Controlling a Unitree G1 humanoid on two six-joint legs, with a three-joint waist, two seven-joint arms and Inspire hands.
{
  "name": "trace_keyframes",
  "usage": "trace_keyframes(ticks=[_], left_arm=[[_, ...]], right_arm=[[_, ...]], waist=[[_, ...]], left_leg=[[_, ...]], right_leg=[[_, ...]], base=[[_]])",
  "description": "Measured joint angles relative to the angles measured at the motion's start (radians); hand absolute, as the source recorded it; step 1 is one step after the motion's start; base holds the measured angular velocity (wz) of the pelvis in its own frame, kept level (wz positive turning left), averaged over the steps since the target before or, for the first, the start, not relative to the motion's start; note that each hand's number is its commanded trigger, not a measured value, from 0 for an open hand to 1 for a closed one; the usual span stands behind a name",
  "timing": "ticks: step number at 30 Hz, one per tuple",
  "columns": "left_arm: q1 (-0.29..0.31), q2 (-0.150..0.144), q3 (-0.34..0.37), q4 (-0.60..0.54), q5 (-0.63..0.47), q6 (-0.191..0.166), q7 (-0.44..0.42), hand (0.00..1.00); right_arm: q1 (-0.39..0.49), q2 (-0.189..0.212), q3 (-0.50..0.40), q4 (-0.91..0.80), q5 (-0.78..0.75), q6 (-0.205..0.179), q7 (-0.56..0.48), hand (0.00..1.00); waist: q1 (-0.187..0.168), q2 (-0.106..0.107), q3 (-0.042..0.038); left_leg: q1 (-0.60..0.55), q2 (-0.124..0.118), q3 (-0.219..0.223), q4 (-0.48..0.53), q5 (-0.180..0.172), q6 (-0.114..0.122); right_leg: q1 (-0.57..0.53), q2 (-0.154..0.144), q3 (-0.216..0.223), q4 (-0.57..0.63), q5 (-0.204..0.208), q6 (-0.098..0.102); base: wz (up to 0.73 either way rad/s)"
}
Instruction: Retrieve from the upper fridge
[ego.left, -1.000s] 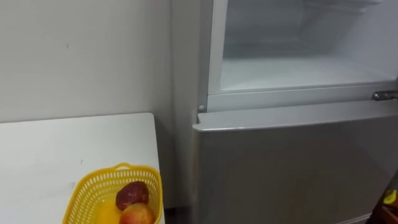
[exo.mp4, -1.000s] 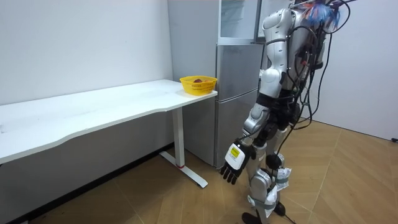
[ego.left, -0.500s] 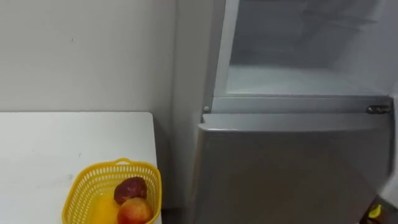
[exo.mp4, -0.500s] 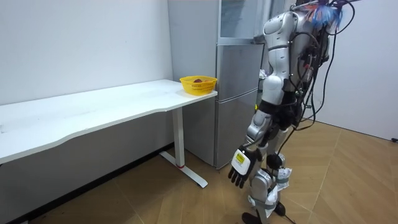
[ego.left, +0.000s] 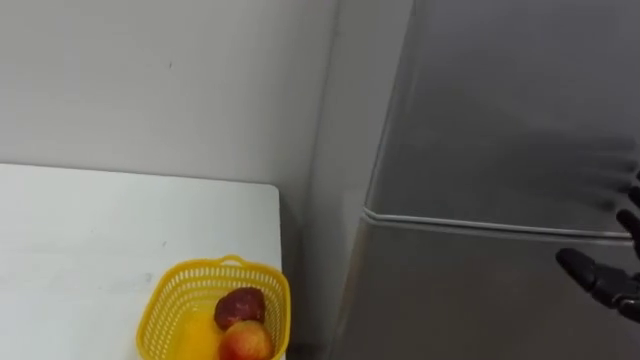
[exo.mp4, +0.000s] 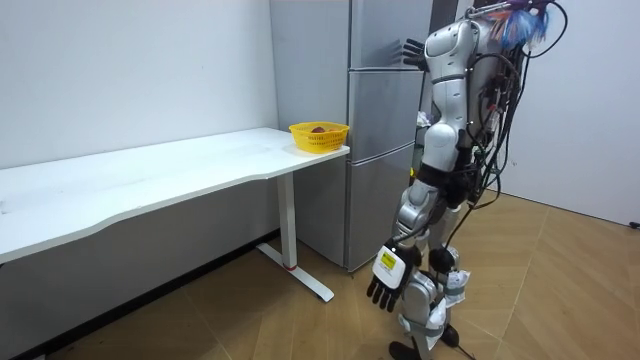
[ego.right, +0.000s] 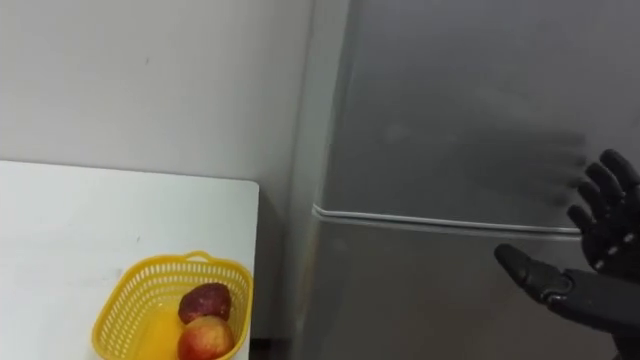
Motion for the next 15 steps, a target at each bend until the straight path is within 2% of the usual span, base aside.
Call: trace_keyframes(ticks=[9,15], left_arm=[[-0.001,0.0,0.0,0.0,-0.001,0.003,-0.002,0.0],[-0.001,-0.002,0.001,0.0,0.0,0.003,0.0,0.0]], right_arm=[[0.0,0.0,-0.003,0.0,0.005,0.016,0.054,0.0],[-0.001,0.0,-0.018,-0.001,-0.006,0.016,0.053,0.0]], waist=[[0.005,0.0,-0.003],[0.005,0.009,-0.0065]], left_leg=[[0.001,0.001,0.004,0.004,0.0,0.0],[0.001,0.001,0.004,0.005,0.0,0.0]], right_leg=[[0.001,0.0,-0.005,0.002,0.002,0.0],[0.002,0.0,-0.003,0.001,0.003,0.0]], base=[[0.0],[0.0]])
